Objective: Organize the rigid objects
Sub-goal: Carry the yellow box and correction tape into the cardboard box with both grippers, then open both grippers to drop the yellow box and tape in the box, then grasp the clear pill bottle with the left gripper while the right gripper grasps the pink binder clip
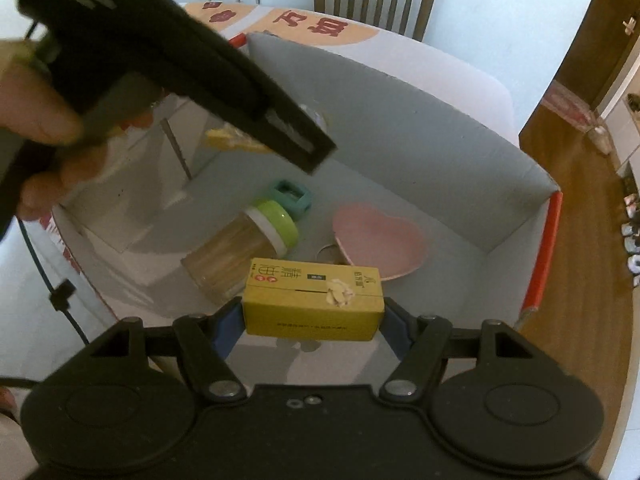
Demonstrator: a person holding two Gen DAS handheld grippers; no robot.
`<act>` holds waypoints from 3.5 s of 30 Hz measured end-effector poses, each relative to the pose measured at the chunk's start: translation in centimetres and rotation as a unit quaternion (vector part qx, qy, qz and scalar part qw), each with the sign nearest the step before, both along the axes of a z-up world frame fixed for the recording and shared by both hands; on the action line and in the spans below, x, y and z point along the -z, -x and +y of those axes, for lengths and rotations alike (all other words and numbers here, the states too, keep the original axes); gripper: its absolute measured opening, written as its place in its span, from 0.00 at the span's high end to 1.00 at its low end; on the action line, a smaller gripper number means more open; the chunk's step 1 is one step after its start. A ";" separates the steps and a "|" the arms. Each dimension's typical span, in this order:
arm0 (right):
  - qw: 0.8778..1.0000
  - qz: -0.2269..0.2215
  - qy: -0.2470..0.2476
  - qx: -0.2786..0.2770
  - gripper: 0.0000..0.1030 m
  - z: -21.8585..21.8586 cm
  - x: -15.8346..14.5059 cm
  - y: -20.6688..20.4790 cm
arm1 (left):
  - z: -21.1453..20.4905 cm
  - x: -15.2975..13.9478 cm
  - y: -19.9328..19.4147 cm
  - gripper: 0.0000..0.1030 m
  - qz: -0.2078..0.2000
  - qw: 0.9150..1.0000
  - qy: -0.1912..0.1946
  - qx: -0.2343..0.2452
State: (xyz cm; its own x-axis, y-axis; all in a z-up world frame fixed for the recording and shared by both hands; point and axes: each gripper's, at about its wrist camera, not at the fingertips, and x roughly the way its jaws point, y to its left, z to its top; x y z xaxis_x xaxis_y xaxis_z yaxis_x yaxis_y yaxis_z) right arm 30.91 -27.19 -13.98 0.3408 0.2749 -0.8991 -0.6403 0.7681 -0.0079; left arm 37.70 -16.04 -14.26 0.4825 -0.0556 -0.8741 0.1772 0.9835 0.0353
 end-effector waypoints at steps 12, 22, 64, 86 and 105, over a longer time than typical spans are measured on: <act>0.999 0.017 0.028 -0.004 0.32 0.8 1.5 -1.2 | -0.6 2.4 -1.6 0.49 0.032 0.999 -0.008 -0.006; 0.999 0.031 0.027 0.013 0.31 0.7 1.8 -1.5 | -0.3 3.6 -1.6 0.49 0.054 0.998 0.000 -0.012; 0.996 -0.054 -0.062 -0.031 0.07 3.6 -7.6 4.1 | 9.8 -8.8 11.9 0.35 -0.087 0.991 0.078 -0.068; 0.988 -0.049 -0.106 -0.100 0.01 17.2 -7.2 8.7 | 25.3 -7.2 17.1 0.08 -0.098 0.982 0.069 -0.143; 0.996 -0.044 -0.077 -0.023 0.08 27.2 -0.2 6.0 | 33.0 -0.3 11.6 0.02 -0.092 0.989 0.063 -0.101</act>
